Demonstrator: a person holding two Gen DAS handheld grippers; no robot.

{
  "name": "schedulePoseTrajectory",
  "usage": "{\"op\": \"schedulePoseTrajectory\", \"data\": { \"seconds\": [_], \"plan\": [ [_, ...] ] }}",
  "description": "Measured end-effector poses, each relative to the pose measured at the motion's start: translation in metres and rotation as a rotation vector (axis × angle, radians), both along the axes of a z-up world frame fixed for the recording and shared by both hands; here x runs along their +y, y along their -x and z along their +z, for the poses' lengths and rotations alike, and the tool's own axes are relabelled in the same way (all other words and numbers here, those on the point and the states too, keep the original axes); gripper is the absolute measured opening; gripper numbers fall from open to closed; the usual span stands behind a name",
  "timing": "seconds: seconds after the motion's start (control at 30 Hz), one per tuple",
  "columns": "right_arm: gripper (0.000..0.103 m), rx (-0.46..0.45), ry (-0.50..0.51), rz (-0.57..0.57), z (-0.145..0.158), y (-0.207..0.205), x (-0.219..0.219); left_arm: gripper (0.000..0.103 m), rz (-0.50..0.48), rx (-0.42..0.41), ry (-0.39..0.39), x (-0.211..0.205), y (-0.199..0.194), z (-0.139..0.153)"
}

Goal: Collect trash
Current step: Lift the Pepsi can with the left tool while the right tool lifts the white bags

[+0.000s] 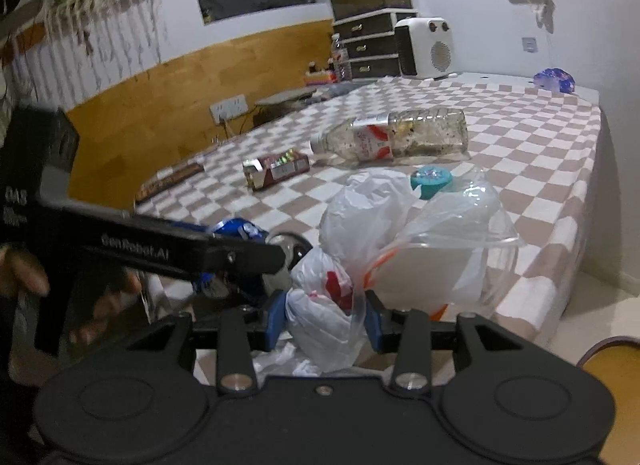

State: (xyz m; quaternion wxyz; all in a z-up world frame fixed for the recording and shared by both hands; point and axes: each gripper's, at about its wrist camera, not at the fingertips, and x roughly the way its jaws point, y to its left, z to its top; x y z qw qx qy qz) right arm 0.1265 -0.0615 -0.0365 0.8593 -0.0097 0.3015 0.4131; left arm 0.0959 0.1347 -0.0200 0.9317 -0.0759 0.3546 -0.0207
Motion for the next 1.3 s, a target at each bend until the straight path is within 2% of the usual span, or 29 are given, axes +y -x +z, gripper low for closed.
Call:
{"op": "schedulePoseTrajectory", "data": {
  "seconds": [0.07, 0.1, 0.23, 0.37, 0.43, 0.67, 0.9, 1.03, 1.13, 1.3],
  "plan": [
    [0.051, 0.009, 0.007, 0.012, 0.001, -0.006, -0.003, 0.097, 0.003, 0.003, -0.036, -0.007, -0.004, -0.002],
    [0.059, 0.013, 0.014, 0.007, 0.001, -0.009, -0.005, 0.097, 0.008, 0.005, -0.047, -0.008, -0.005, -0.003],
    [0.063, 0.030, 0.024, -0.022, 0.005, -0.016, -0.012, 0.095, 0.037, 0.017, -0.062, -0.006, -0.011, -0.003],
    [0.079, 0.033, 0.030, -0.061, 0.012, -0.014, -0.021, 0.094, 0.043, 0.014, -0.071, -0.002, -0.009, 0.001],
    [0.082, 0.033, 0.029, -0.086, 0.017, -0.010, -0.026, 0.094, 0.042, 0.017, -0.076, 0.000, -0.006, 0.002],
    [0.081, 0.018, -0.023, -0.154, 0.034, 0.011, -0.046, 0.094, 0.044, 0.030, -0.106, 0.009, 0.005, 0.002],
    [0.067, -0.003, -0.078, -0.064, 0.048, 0.019, -0.028, 0.094, 0.032, 0.028, -0.126, 0.012, 0.011, 0.001],
    [0.061, 0.034, -0.021, -0.003, 0.034, 0.015, 0.001, 0.094, 0.030, 0.029, -0.123, 0.016, 0.012, 0.001],
    [0.063, 0.077, 0.015, -0.009, 0.018, 0.009, 0.013, 0.094, 0.045, 0.034, -0.111, 0.020, 0.014, 0.000],
    [0.066, 0.049, 0.021, -0.043, 0.013, 0.011, 0.019, 0.095, 0.048, 0.029, -0.140, 0.011, 0.011, 0.000]
  ]
}}
